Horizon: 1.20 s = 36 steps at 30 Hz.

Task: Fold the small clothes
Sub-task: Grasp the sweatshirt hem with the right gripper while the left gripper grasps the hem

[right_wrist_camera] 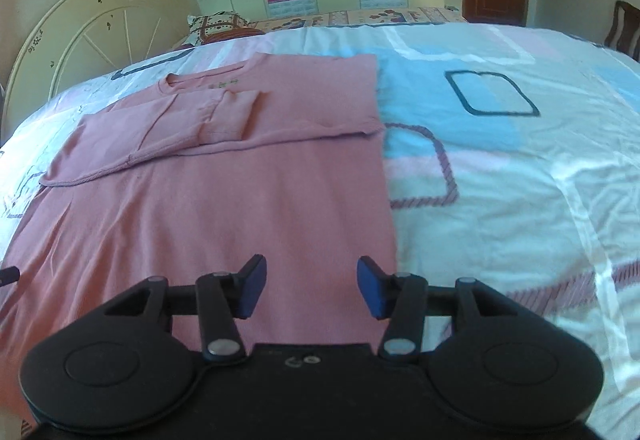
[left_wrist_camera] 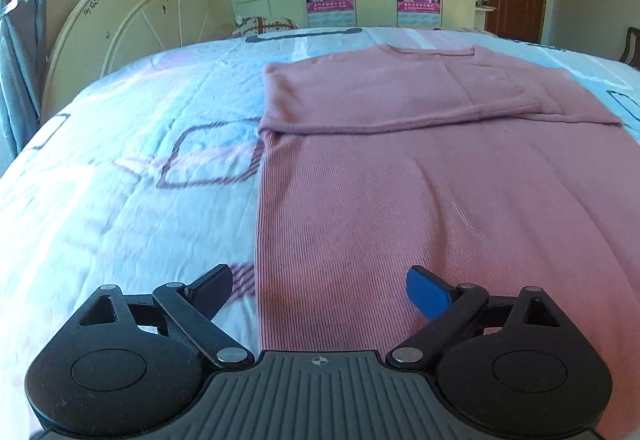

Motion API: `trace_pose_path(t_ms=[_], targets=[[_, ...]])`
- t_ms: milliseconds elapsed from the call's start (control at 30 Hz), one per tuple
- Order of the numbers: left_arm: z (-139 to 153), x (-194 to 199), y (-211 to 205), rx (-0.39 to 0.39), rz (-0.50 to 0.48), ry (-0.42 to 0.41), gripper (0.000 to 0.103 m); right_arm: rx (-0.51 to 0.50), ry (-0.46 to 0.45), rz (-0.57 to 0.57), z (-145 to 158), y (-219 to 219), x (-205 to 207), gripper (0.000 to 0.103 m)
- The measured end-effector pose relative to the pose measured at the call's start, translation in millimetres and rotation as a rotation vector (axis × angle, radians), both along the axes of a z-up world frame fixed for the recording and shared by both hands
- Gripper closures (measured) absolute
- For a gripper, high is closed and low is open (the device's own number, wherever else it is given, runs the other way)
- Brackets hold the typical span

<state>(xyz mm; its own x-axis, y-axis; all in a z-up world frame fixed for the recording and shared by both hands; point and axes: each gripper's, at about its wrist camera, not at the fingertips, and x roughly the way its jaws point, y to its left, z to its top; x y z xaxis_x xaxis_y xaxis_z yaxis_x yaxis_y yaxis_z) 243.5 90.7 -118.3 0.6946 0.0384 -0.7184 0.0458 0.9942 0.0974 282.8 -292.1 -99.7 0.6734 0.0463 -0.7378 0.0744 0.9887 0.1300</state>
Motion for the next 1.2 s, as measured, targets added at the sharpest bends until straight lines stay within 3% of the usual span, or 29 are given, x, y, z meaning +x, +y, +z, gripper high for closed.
trace_pose_path(t_ms=[100, 133, 200, 300, 433, 600, 767, 800, 833, 867, 1000, 1067, 1133, 1167, 1200], targets=[[-2.2, -26.0, 11.5, -0.061, 0.012, 0.026, 0.014, 0.06, 0.012, -0.04, -2.7, -19.0, -27.7, 0.054], [-3.2, -32.0, 16.3, -0.107, 0.016, 0.046, 0.026, 0.093, 0.016, -0.047, -4.4, -25.4, -35.3, 0.055], [-6.8, -45.6, 27.4, -0.211, 0.039, 0.074, 0.035, 0.161, 0.024, -0.076, -10.2, -38.1, -50.4, 0.055], [-10.2, -62.9, 40.3, -0.357, 0.051, 0.088, 0.035, 0.274, 0.044, -0.126, -22.3, -55.0, -70.9, 0.055], [-21.7, -84.5, 49.7, -0.535, 0.044, 0.097, 0.035, 0.371, 0.058, -0.108, -35.6, -60.7, -97.9, 0.057], [-36.1, -106.3, 63.6, -0.725, 0.058, 0.09, 0.036, 0.457, 0.061, -0.05, -42.0, -57.3, -124.1, 0.069], [-38.6, -100.5, 63.1, -0.74, 0.066, 0.086, 0.043, 0.519, 0.072, -0.043, -46.1, -61.2, -117.0, 0.074], [-37.5, -98.1, 62.3, -0.719, 0.069, 0.087, 0.058, 0.51, 0.077, -0.033, -46.7, -59.6, -113.8, 0.08], [-37.5, -95.7, 61.4, -0.692, 0.083, 0.091, 0.09, 0.497, 0.083, -0.025, -46.3, -57.9, -110.6, 0.084], [-38.6, -95.1, 62.2, -0.685, 0.093, 0.094, 0.098, 0.484, 0.088, -0.017, -46.5, -56.4, -108.4, 0.09], [-19.5, -117.0, 69.3, -0.667, 0.092, -0.039, 0.099, 0.516, -0.025, -0.009, -27.0, -64.2, -123.8, 0.094], [-24.7, -118.8, 69.8, -0.619, 0.101, -0.014, 0.099, 0.514, -0.081, -0.004, -21.1, -69.0, -133.4, 0.095], [-40.8, -114.6, 75.4, -0.628, 0.136, 0.04, 0.099, 0.495, -0.004, -0.028, -37.7, -72.6, -127.5, 0.095], [-43.6, -116.2, 79.1, -0.666, 0.151, 0.029, 0.099, 0.471, 0.053, -0.041, -48.7, -71.9, -122.6, 0.095], [-44.8, -117.5, 81.4, -0.686, 0.165, 0.028, 0.099, 0.483, 0.053, -0.042, -53.0, -72.1, -122.9, 0.095]])
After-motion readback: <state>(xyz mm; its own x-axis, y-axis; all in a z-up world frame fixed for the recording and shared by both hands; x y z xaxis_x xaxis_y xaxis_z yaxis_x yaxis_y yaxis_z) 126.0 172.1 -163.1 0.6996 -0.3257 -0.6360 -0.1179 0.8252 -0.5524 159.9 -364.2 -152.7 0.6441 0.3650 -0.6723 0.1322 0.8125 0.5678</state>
